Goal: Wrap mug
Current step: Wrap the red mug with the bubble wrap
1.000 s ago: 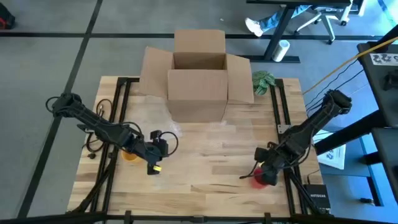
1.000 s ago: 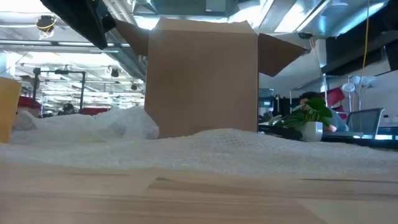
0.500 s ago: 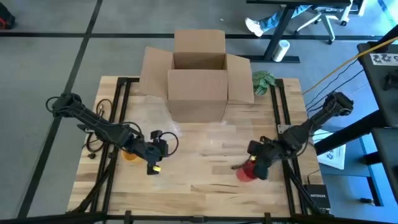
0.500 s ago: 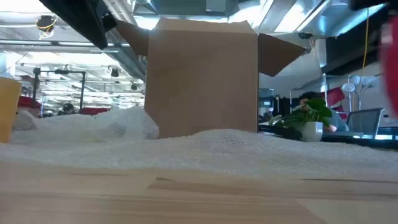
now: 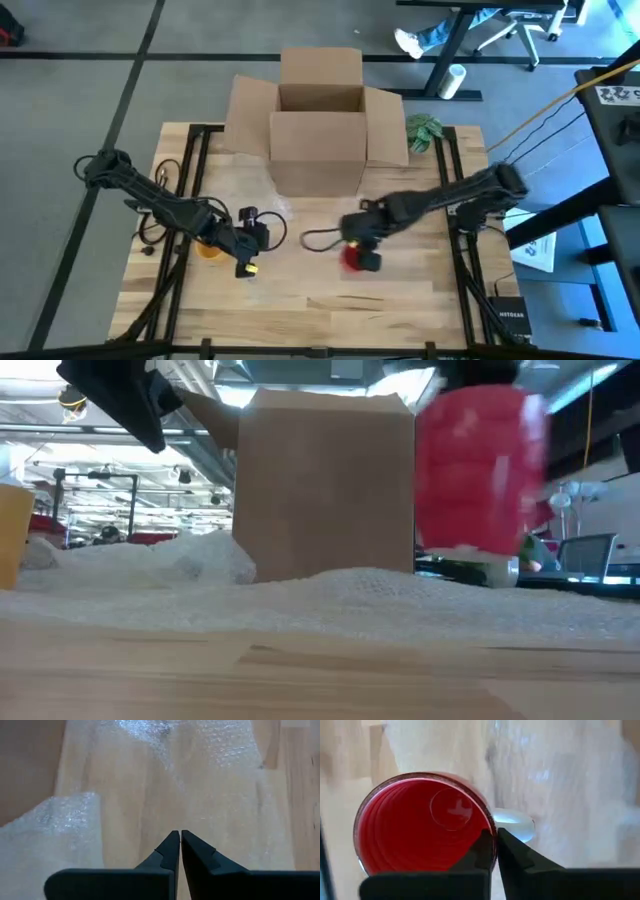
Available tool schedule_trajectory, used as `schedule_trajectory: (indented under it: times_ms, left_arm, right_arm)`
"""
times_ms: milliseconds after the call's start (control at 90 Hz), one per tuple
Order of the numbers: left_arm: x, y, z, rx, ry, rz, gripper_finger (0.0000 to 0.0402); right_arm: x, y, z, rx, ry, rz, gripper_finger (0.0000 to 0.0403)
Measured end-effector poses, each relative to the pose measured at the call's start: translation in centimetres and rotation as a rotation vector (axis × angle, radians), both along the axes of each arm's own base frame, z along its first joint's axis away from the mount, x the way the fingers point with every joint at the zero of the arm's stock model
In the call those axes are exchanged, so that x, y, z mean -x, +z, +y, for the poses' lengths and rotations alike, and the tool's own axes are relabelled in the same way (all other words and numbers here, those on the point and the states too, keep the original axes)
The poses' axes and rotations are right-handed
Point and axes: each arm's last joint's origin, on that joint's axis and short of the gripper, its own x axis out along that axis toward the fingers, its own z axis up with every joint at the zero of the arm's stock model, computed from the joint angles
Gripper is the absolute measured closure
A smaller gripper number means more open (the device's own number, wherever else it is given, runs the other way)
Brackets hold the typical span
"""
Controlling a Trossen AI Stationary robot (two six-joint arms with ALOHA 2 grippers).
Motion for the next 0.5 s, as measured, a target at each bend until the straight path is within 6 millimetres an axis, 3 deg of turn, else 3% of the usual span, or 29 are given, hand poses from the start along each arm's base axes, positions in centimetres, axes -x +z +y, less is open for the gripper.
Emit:
schedule_trajectory:
  times_ms: [233,500]
  left_arm:
    - [0.9,-2.4,0.1,-0.017,0.009,0.043,0.0402]
    - [4.0,-3.6,0.3,0.038,0.028,-0.037,0.0402]
  right_arm:
    - [-5.2,-0.1,-1.1,0.046,0.099,0.014,0.0403]
    - [-6.6,-1.2,-3.6,0.027,0.066,0.019,0.0403]
